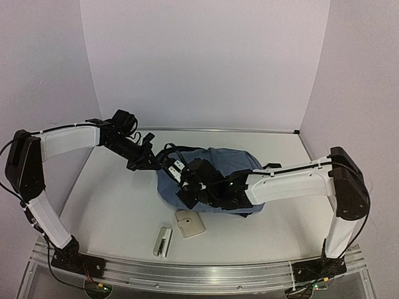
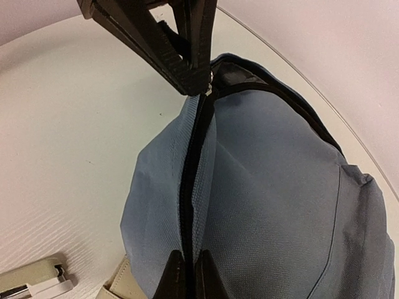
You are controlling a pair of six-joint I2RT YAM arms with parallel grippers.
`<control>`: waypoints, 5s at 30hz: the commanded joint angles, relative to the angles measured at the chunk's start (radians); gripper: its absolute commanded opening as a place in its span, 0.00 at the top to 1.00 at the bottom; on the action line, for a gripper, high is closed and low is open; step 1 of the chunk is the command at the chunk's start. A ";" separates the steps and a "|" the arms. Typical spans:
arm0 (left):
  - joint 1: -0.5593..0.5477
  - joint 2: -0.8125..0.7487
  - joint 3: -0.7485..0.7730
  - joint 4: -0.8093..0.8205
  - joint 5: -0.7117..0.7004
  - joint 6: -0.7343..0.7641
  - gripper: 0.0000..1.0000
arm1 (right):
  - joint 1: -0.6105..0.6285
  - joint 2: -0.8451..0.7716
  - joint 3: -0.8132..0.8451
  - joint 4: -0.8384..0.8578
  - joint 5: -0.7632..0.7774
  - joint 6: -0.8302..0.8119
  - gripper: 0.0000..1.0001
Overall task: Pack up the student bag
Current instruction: Zip the student bag at the center of the board.
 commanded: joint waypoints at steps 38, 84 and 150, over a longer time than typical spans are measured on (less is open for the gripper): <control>0.115 0.035 -0.107 0.237 0.165 0.035 1.00 | -0.101 -0.678 -0.641 -0.185 0.094 1.444 0.08; -0.264 0.149 0.041 0.537 0.004 -0.346 1.00 | -0.730 0.020 0.056 0.120 -0.152 0.472 0.24; -0.292 0.057 0.003 0.399 -0.042 -0.312 1.00 | -0.190 -0.167 -0.296 0.182 -0.172 -0.286 1.00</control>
